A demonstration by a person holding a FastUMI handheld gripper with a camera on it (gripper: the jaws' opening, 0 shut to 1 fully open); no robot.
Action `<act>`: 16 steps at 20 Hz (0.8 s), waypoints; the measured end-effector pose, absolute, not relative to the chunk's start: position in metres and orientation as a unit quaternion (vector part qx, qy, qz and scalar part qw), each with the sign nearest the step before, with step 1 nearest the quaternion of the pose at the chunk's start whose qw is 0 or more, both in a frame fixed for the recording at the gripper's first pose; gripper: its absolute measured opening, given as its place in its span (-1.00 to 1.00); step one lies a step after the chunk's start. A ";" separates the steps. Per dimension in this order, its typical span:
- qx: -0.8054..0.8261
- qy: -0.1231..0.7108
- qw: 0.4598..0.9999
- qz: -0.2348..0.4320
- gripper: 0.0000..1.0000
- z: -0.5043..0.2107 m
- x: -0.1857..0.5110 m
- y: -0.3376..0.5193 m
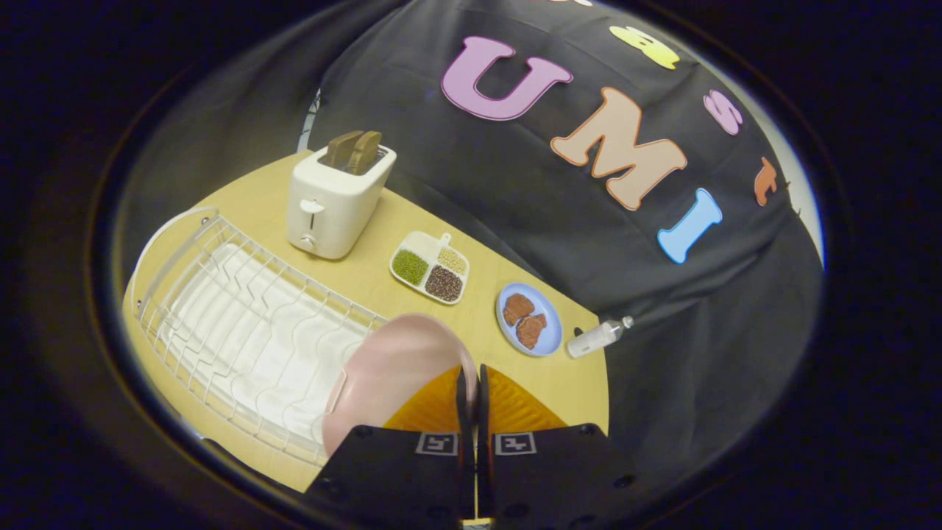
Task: Take the plate from the dish rack, then take the spoon from the basket and place it into the plate.
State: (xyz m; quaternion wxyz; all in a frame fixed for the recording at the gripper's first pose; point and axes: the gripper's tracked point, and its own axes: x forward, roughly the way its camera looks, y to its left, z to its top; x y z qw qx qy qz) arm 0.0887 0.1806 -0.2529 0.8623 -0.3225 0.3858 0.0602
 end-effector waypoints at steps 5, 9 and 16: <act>-0.359 0.349 0.865 0.047 -0.92 -0.227 0.107 0.177; -0.347 0.341 0.872 0.047 -0.93 -0.212 0.103 0.166; -0.297 0.330 0.896 0.019 -0.92 -0.182 0.072 0.114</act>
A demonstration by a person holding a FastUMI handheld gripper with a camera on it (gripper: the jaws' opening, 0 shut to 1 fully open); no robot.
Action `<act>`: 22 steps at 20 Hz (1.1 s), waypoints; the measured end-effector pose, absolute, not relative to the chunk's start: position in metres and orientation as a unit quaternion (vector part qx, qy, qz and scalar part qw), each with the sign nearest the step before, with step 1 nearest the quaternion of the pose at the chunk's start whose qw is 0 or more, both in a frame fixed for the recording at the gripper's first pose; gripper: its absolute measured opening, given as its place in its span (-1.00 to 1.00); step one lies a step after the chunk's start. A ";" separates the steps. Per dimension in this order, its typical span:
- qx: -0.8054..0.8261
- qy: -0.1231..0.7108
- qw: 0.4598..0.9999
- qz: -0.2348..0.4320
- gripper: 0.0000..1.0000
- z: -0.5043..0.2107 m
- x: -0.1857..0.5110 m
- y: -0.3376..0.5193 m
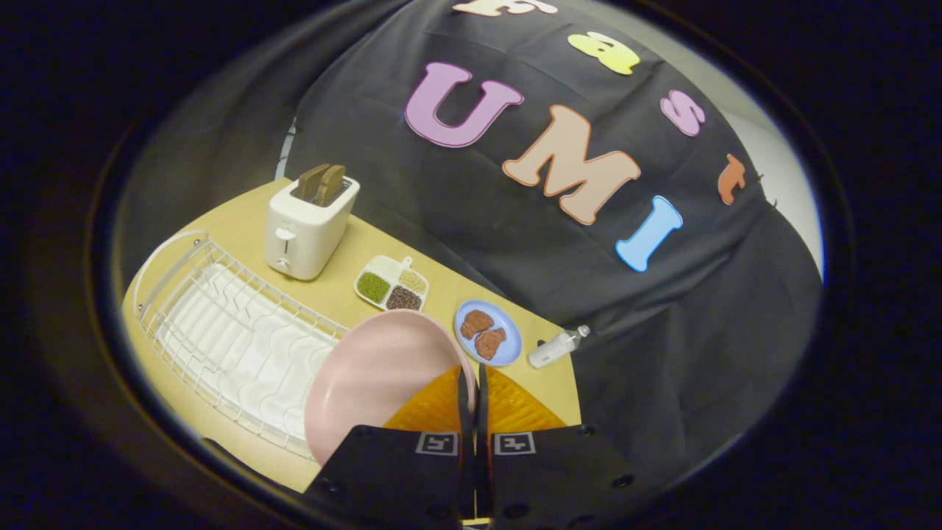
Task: Take the plate from the dish rack, then take the spoon from the basket and place it into the plate.
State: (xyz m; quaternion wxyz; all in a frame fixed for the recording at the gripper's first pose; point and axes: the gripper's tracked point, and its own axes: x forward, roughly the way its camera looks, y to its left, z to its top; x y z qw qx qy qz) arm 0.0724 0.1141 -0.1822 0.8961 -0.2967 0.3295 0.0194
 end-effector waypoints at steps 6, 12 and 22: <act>-0.245 0.323 0.914 -0.029 -0.92 -0.168 0.038 0.039; -0.197 0.316 0.926 -0.059 -0.92 -0.169 0.004 -0.019; -0.133 0.327 0.933 -0.070 -0.92 -0.205 -0.049 -0.078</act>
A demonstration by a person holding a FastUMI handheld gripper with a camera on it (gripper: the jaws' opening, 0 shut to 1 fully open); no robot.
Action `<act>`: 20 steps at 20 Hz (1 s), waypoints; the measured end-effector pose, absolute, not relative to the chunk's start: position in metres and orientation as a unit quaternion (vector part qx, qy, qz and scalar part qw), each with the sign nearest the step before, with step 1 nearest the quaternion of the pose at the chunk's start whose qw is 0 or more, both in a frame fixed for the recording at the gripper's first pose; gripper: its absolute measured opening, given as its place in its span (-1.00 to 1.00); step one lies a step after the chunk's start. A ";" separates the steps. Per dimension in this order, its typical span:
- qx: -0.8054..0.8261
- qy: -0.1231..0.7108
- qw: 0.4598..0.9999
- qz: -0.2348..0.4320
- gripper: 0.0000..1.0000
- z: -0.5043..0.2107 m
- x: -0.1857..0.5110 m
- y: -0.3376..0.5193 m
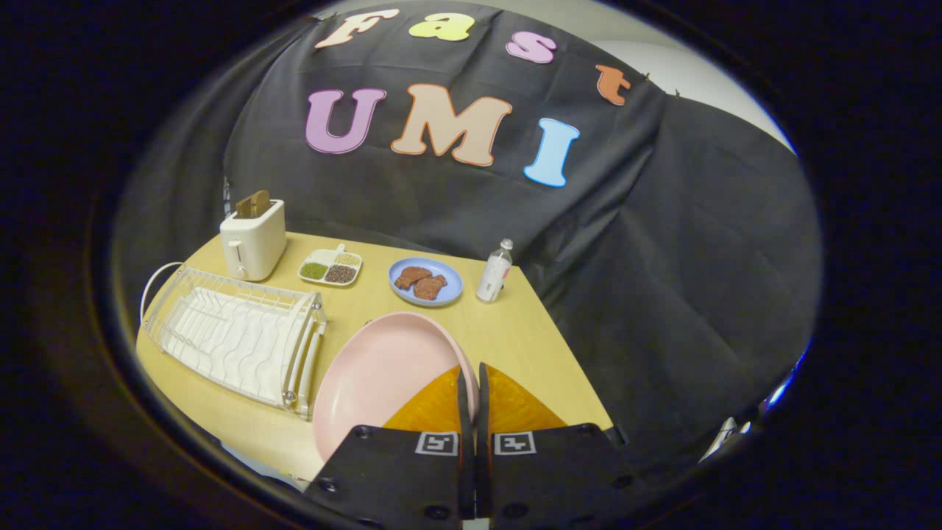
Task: Take the plate from the dish rack, then take the spoon from the basket and place it into the plate.
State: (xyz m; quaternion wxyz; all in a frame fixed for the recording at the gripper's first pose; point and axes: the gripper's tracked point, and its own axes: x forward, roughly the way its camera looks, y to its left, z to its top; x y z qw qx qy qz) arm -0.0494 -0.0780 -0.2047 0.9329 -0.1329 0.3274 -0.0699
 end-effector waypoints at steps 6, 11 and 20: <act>-0.063 0.330 0.939 -0.070 -0.92 -0.234 -0.075 -0.100; -0.023 0.327 0.942 -0.072 -0.92 -0.267 -0.086 -0.115; 0.044 0.358 0.930 -0.064 -0.92 -0.332 -0.093 -0.136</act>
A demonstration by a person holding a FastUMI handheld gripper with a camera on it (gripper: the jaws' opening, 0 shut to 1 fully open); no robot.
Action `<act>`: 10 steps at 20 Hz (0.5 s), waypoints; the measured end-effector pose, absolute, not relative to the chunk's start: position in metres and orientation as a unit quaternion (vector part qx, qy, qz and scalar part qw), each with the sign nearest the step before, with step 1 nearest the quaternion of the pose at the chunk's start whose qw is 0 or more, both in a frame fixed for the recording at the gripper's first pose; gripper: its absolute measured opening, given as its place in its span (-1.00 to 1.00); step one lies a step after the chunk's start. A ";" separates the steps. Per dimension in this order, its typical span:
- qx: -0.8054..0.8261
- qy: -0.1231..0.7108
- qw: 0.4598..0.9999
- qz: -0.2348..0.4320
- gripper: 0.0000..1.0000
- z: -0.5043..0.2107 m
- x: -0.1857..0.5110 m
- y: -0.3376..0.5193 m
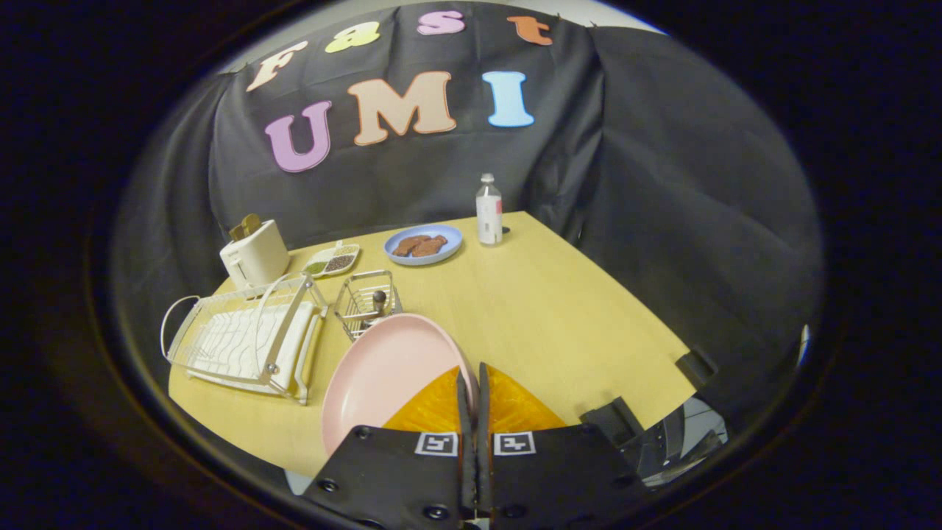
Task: Take the plate from the dish rack, then take the spoon from the basket and place it into the plate.
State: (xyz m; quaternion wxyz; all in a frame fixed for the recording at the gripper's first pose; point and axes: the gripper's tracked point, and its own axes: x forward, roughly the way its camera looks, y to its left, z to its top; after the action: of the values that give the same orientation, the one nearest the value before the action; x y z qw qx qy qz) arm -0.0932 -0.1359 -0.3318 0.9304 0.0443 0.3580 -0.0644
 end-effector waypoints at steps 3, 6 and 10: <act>0.062 0.365 0.926 -0.072 -0.92 -0.351 -0.094 -0.145; 0.068 0.373 0.923 -0.071 -0.92 -0.367 -0.092 -0.151; 0.081 0.392 0.914 -0.070 -0.87 -0.387 -0.091 -0.156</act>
State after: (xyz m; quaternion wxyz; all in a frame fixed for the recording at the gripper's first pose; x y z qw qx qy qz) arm -0.0912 -0.1558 -0.3874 0.9139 0.0814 0.3916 -0.0700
